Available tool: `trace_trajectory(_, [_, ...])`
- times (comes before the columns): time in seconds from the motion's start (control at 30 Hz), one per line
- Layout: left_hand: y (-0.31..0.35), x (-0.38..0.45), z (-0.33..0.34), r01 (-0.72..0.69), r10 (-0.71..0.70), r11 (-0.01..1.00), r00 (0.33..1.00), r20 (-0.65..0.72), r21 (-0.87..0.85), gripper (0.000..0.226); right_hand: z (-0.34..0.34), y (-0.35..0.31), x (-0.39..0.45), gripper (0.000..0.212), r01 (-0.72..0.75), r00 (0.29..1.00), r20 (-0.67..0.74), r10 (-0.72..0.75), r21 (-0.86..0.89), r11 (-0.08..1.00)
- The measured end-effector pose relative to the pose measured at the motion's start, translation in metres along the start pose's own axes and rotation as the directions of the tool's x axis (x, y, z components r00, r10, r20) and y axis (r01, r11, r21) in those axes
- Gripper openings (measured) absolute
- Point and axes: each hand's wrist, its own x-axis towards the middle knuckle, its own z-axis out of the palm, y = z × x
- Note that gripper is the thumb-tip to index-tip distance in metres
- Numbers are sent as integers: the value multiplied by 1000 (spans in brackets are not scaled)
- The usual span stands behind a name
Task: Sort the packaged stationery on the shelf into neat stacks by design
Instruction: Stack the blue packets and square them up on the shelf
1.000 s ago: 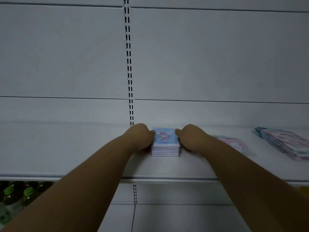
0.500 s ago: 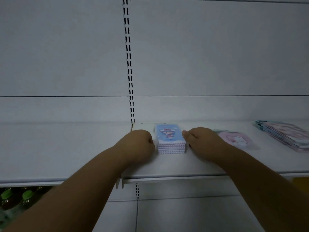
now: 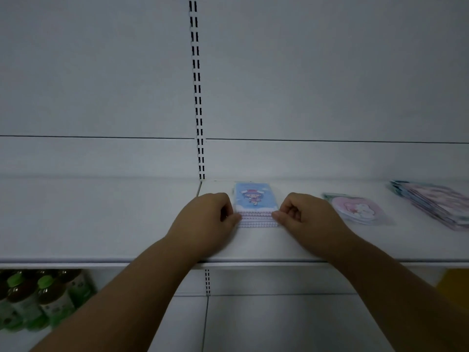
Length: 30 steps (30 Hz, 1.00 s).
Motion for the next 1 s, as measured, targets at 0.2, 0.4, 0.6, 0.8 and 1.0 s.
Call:
trace_trajectory(0.2, [1,-1,3,-27,27,1000,999,-31,7,18,-1,2,-4,17,53,998,-17,-53,-4,999])
trace_trajectory(0.4, [-1,-2,2,14,-13,999,1000,3,-46,17,1,3,-4,18,43,999,-15,-43,-1,999])
trace_trajectory(0.6, [-1,0,4,10,-10,1000,999,33,-8,16,2,4,-3,21,-4,999,35,3,9,1000])
trace_trajectory(0.8, [0,-2,3,13,-13,1000,999,41,-5,20,2,2,-4,20,-32,998,53,31,17,999])
trace_trajectory(1.0, [2,-2,1,22,-26,998,998,65,57,20,2,1,-4,14,-67,992,106,68,-17,998])
